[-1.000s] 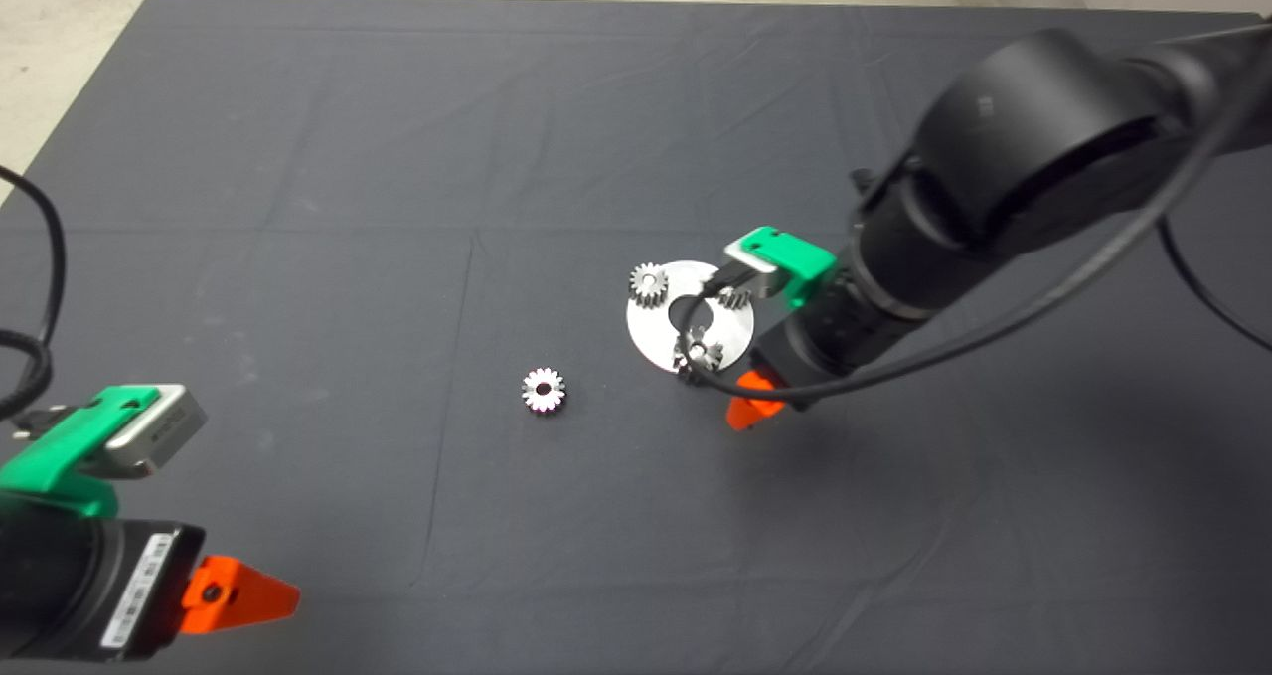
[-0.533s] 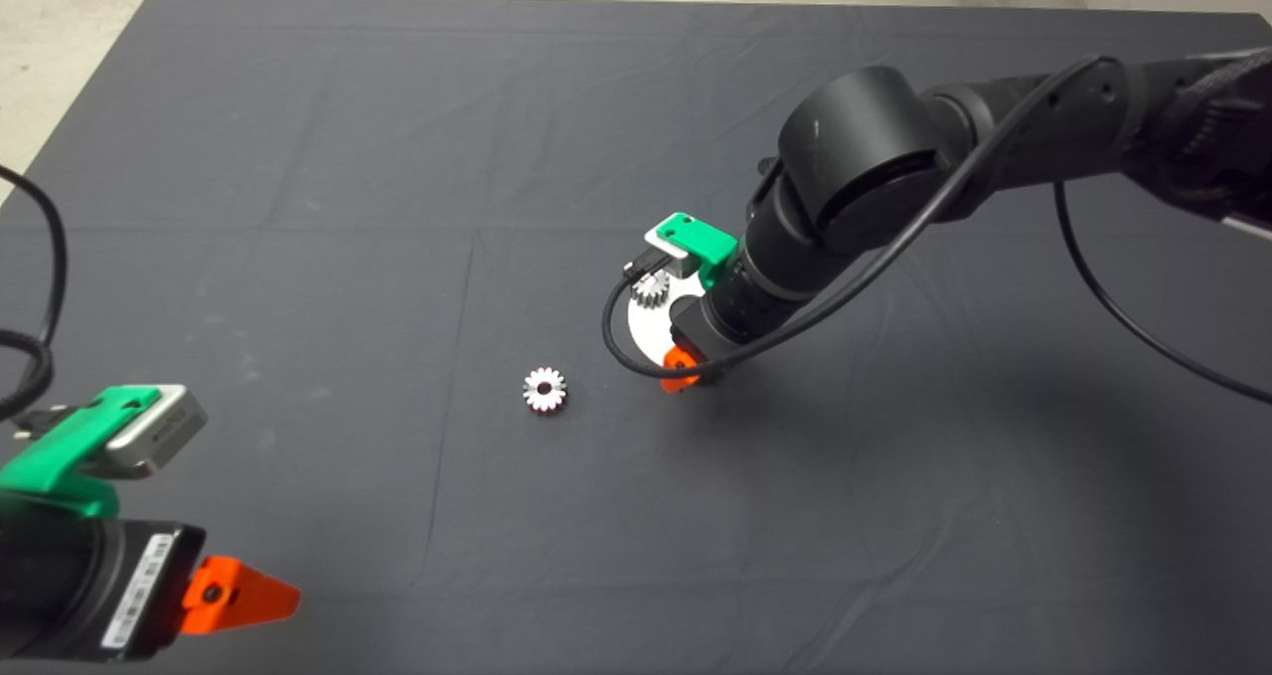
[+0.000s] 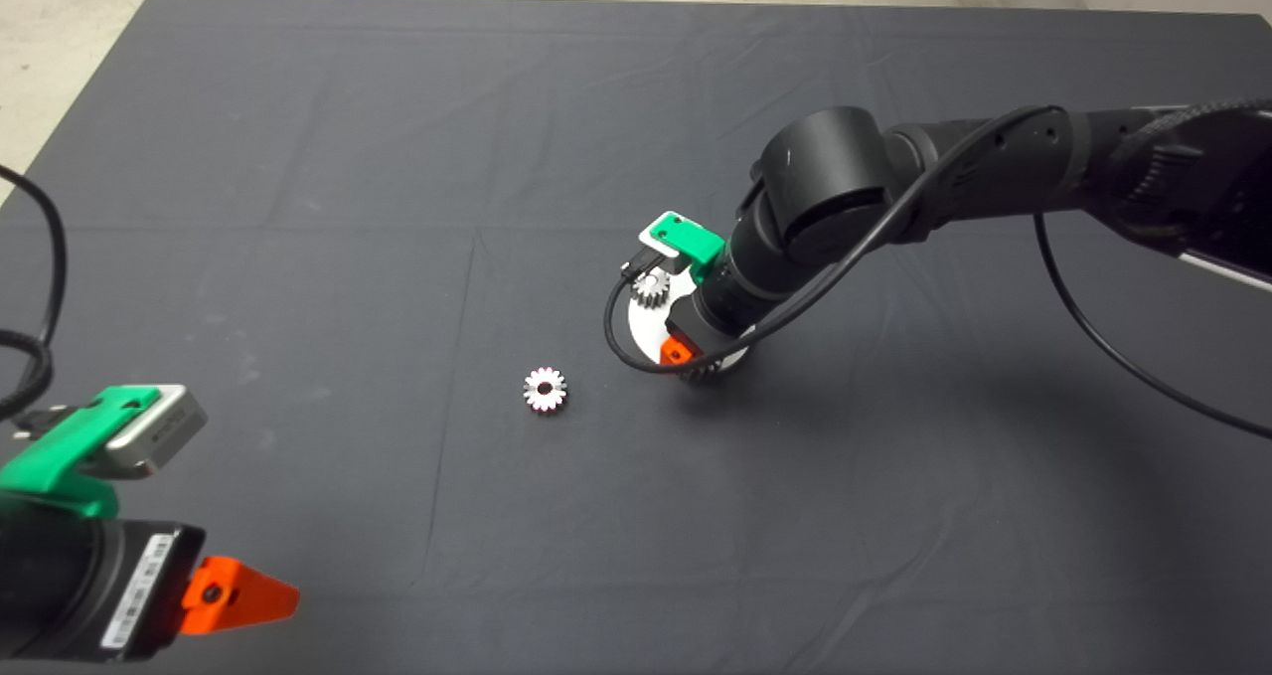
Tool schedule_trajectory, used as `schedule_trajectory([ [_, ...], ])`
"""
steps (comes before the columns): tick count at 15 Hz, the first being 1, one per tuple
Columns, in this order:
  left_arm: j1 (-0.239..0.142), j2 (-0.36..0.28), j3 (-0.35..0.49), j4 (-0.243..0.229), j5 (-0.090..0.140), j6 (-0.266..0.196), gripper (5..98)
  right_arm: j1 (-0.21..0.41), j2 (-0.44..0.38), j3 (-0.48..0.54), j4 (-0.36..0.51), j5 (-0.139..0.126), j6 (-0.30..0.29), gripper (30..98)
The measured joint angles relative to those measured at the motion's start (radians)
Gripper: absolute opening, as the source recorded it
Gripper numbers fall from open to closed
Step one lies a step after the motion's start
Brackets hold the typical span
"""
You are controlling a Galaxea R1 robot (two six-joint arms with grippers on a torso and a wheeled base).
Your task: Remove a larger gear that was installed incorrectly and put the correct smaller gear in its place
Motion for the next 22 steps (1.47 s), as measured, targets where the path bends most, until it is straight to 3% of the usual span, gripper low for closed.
schedule_trajectory([
  [10, 0.000, -0.002, 0.000, 0.000, 0.000, 0.000, 98.3, -0.078, 0.000, -0.008, -0.064, 0.001, -0.004, 98.0],
  [14, 0.000, -0.001, 0.000, 0.000, 0.000, 0.000, 98.3, -0.096, 0.001, -0.014, -0.071, 0.000, -0.015, 94.8],
  [19, 0.000, -0.002, 0.000, 0.000, 0.000, 0.000, 98.2, -0.098, 0.006, -0.033, -0.074, 0.000, -0.021, 85.5],
  [21, 0.000, -0.002, 0.000, 0.000, 0.000, 0.000, 98.2, -0.098, 0.009, -0.034, -0.076, -0.001, -0.021, 85.2],
  [22, 0.000, -0.002, 0.000, 0.000, 0.000, 0.000, 98.3, -0.098, 0.014, -0.035, -0.076, 0.000, -0.021, 81.4],
])
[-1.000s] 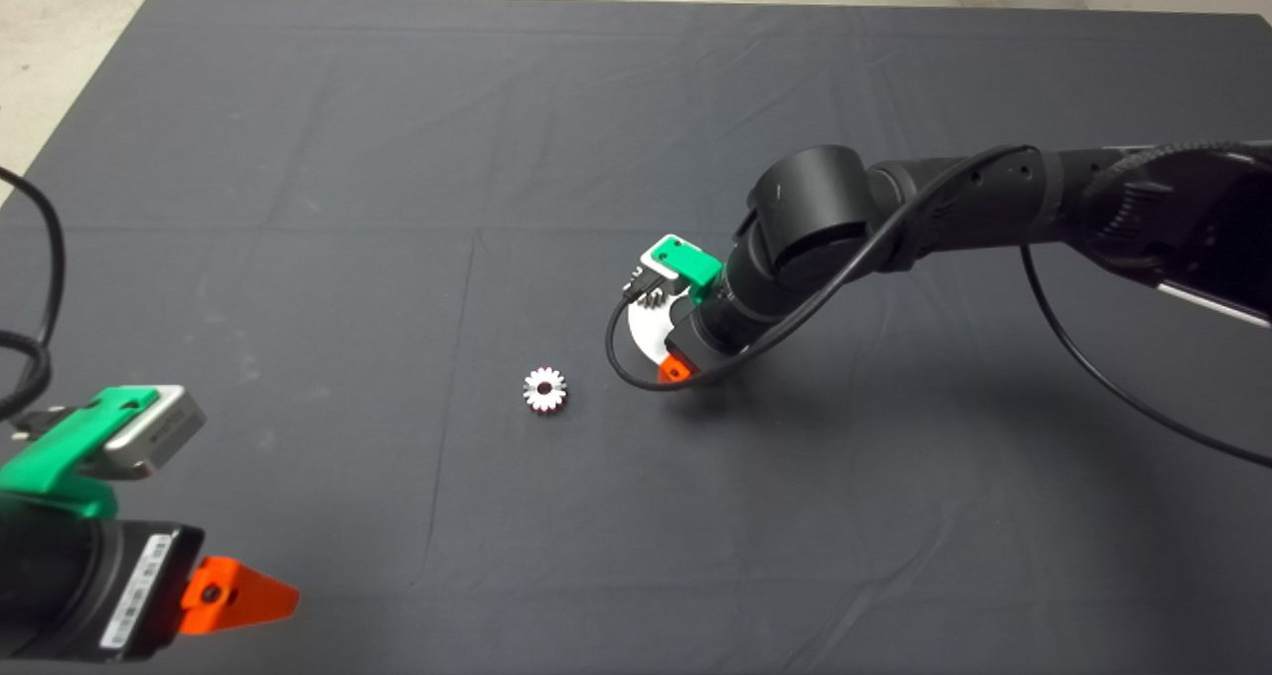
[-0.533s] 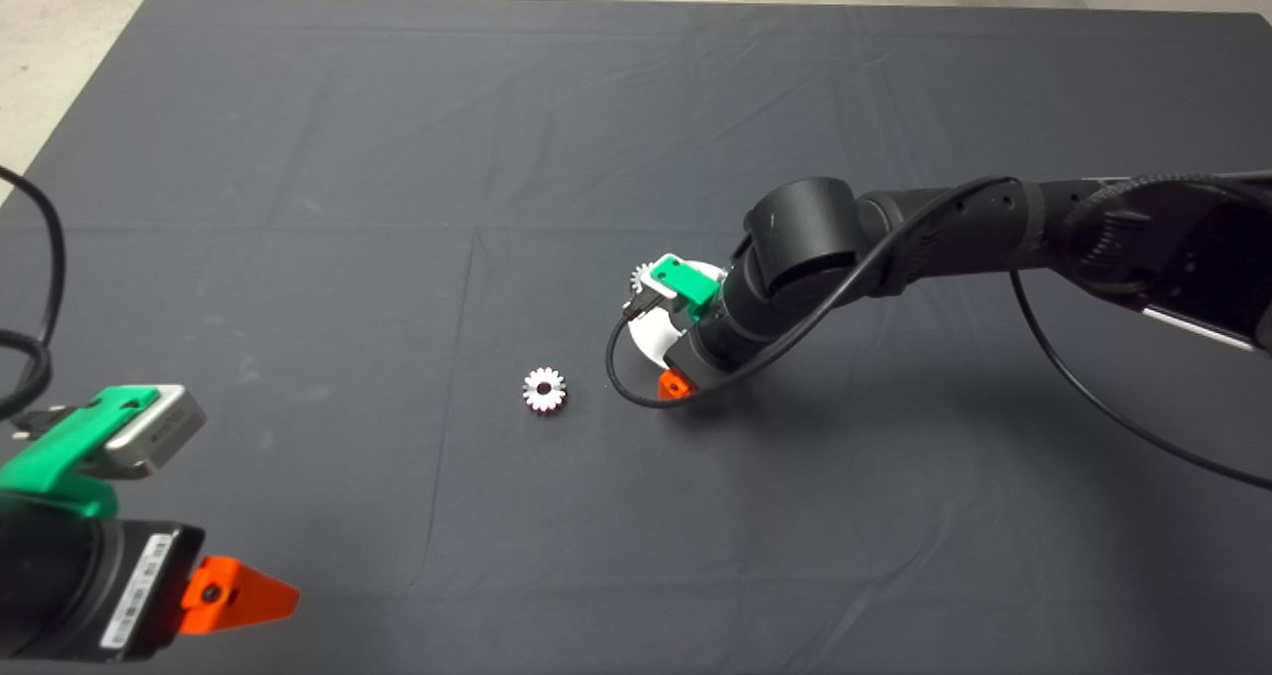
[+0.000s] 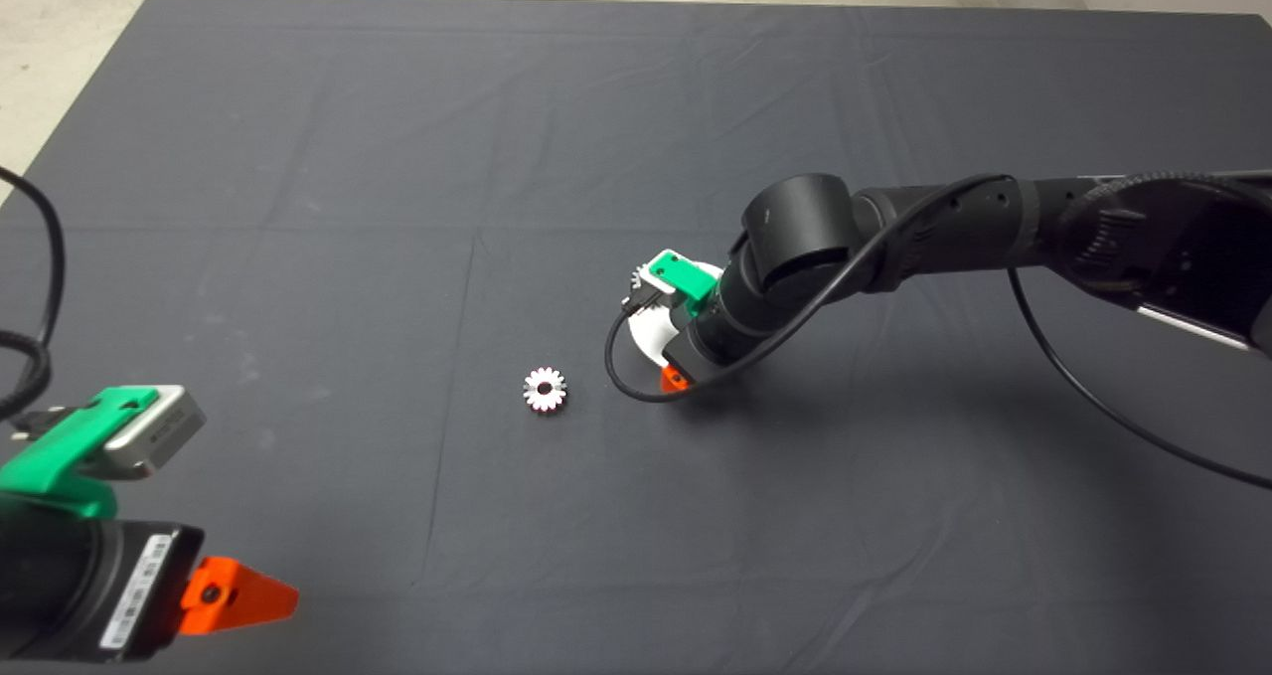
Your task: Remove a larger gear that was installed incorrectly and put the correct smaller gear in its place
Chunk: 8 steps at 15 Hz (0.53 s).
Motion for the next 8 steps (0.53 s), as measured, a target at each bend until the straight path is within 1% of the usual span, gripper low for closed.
schedule_trajectory([
  [1, 0.000, 0.000, 0.000, 0.000, 0.000, 0.000, 98.3, 0.000, 0.005, -0.006, 0.000, 0.002, 0.000, 80.3],
  [3, 0.000, 0.000, 0.000, 0.000, 0.000, 0.000, 98.3, -0.005, 0.005, -0.023, -0.003, 0.000, 0.000, 80.3],
  [5, 0.000, 0.000, 0.000, 0.000, 0.000, 0.000, 98.2, -0.015, 0.005, -0.028, -0.003, 0.000, 0.000, 76.3],
  [7, 0.000, 0.000, 0.000, 0.000, 0.000, 0.000, 98.3, -0.014, 0.005, -0.031, -0.003, -0.002, 0.000, 75.3],
  [8, 0.000, 0.000, 0.000, 0.000, 0.000, 0.000, 98.2, -0.014, 0.005, -0.031, -0.004, -0.002, 0.000, 72.7],
])
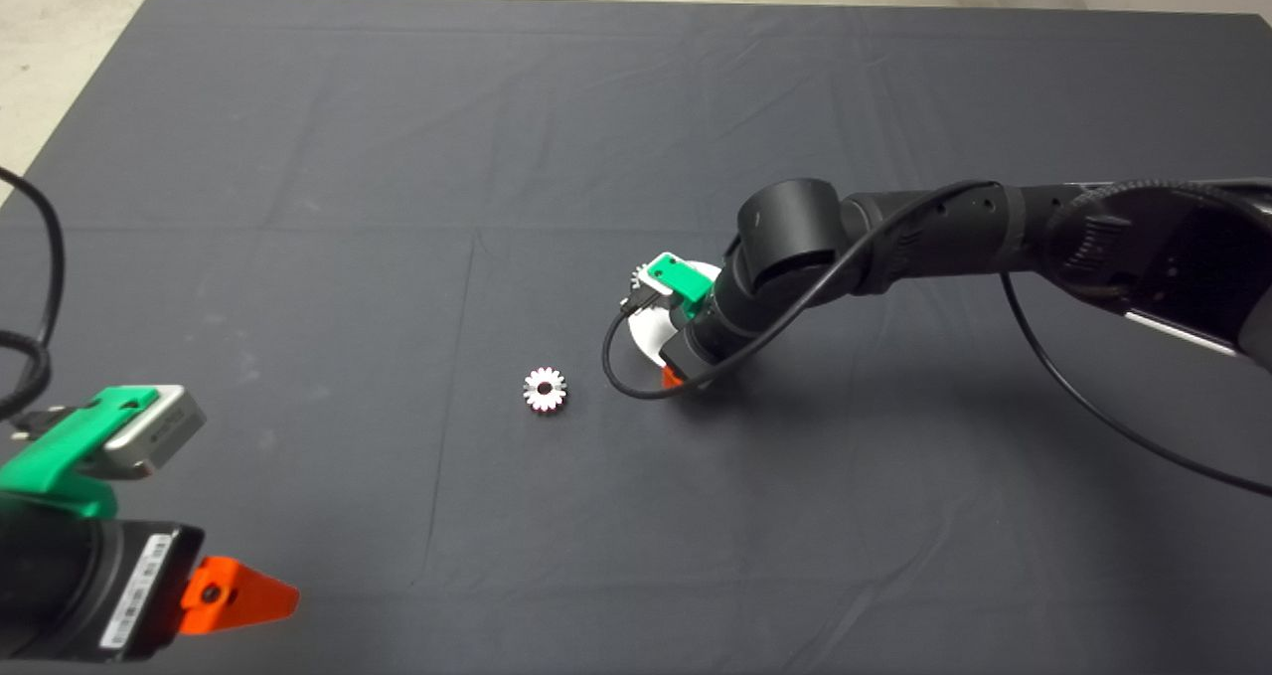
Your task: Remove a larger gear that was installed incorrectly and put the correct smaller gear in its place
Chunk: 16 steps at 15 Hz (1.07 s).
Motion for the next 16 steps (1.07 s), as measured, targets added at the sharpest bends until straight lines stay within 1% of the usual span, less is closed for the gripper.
schedule_trajectory([
  [1, 0.000, 0.000, 0.000, 0.000, 0.000, 0.000, 98.3, 0.000, 0.000, 0.000, -0.001, 0.000, 0.000, 70.4],
  [3, 0.000, 0.000, 0.000, 0.000, 0.000, 0.000, 98.3, 0.000, 0.000, -0.001, -0.002, 0.001, 0.000, 69.6],
  [4, 0.000, 0.000, 0.000, 0.000, 0.000, 0.000, 98.2, 0.000, 0.000, -0.001, -0.003, 0.000, 0.000, 66.5],
  [6, 0.000, 0.000, 0.000, 0.000, 0.000, 0.000, 98.2, 0.000, 0.000, -0.001, -0.003, 0.001, 0.000, 66.0],
  [7, 0.000, 0.000, 0.000, 0.000, 0.000, 0.000, 98.3, 0.000, 0.000, -0.001, -0.003, 0.001, 0.000, 62.0],
  [10, 0.000, 0.000, 0.000, 0.000, 0.000, 0.000, 98.2, 0.000, 0.000, -0.001, -0.003, 0.000, 0.000, 60.6],
  [12, 0.000, 0.000, 0.000, 0.000, 0.000, 0.000, 98.2, 0.000, 0.000, -0.001, -0.003, 0.001, 0.000, 56.4],
  [14, 0.000, 0.000, 0.000, 0.000, 0.000, 0.000, 98.2, 0.000, 0.000, -0.002, -0.003, -0.001, 0.000, 53.6],
  [16, 0.000, 0.000, 0.000, 0.000, 0.000, 0.000, 98.3, 0.000, 0.000, -0.002, -0.003, -0.001, 0.000, 52.5],
])
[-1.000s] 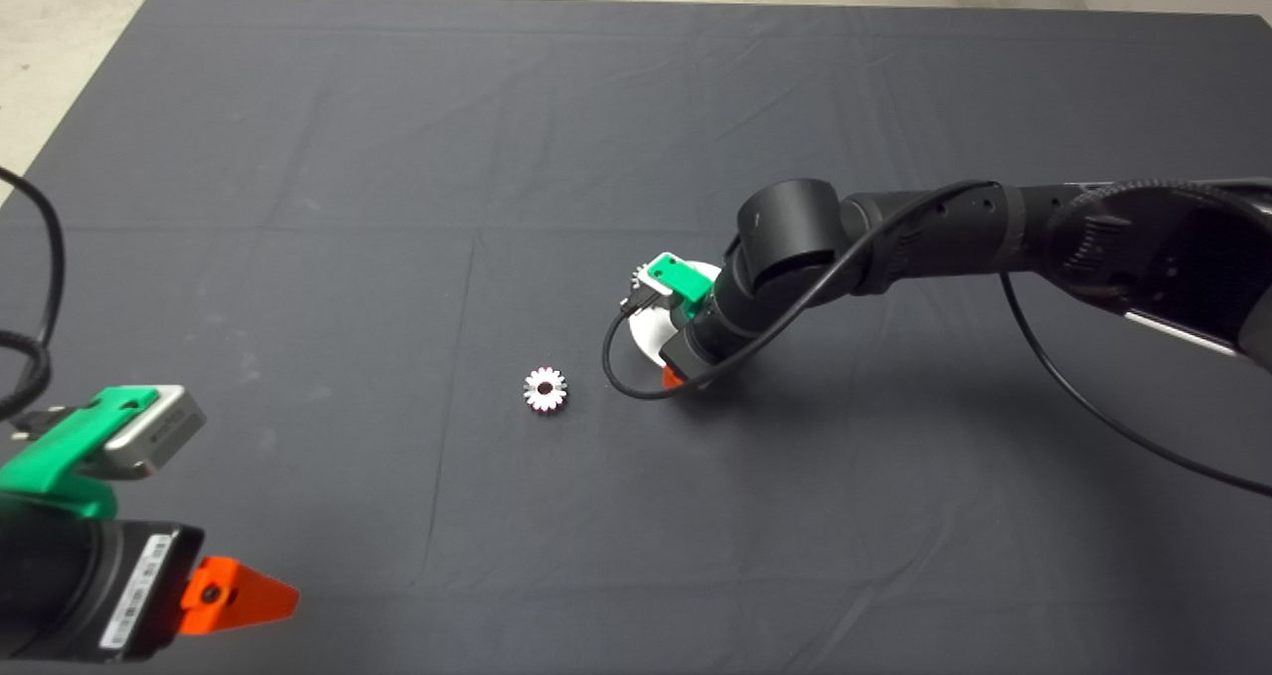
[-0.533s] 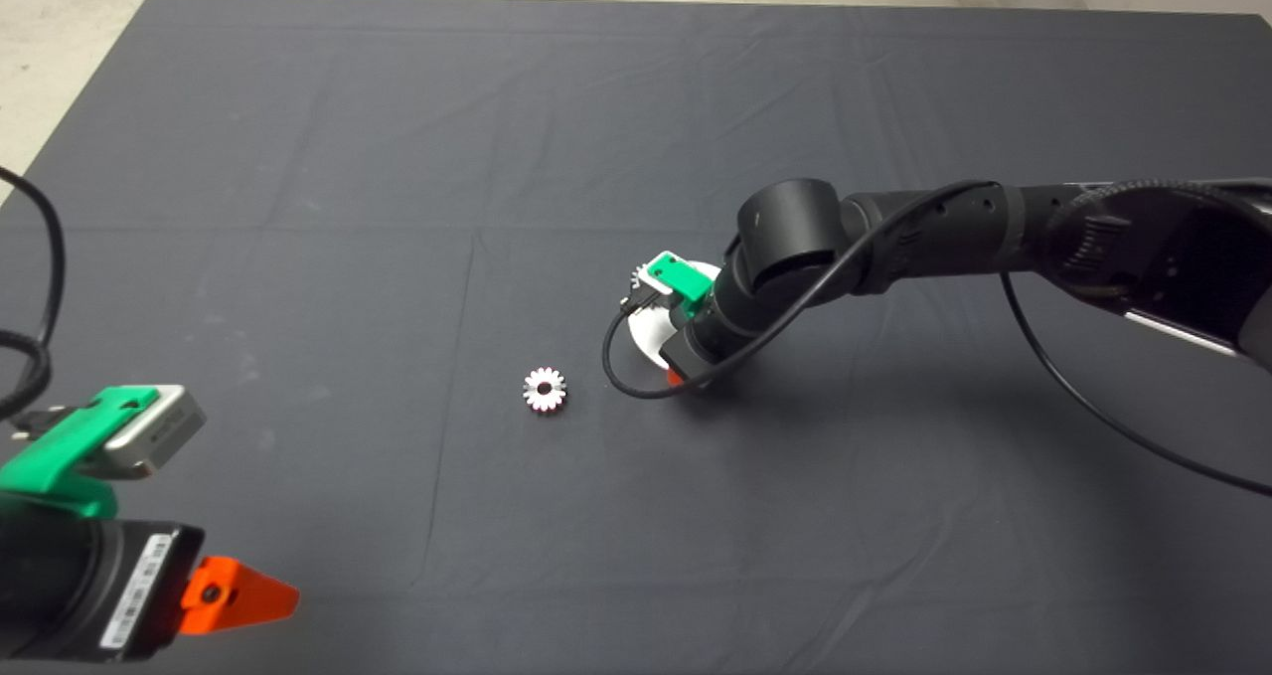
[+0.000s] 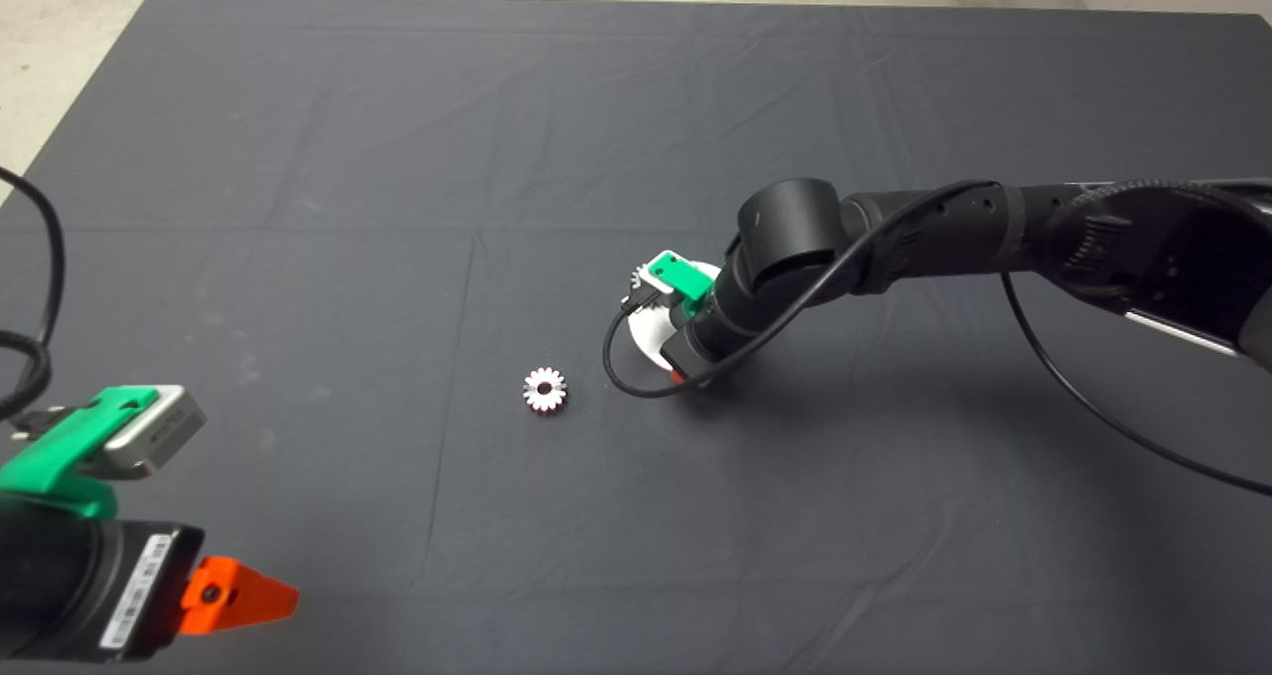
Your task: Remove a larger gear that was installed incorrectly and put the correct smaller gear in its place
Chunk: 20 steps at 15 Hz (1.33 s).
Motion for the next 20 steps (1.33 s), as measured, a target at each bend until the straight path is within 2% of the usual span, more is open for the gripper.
schedule_trajectory([
  [16, 0.000, 0.000, 0.000, 0.000, 0.000, 0.000, 98.3, 0.002, 0.000, 0.004, -0.004, 0.000, 0.000, 50.3],
  [20, 0.000, 0.000, 0.000, 0.000, 0.000, 0.000, 98.3, 0.046, 0.000, 0.014, 0.002, 0.005, 0.001, 50.2],
])
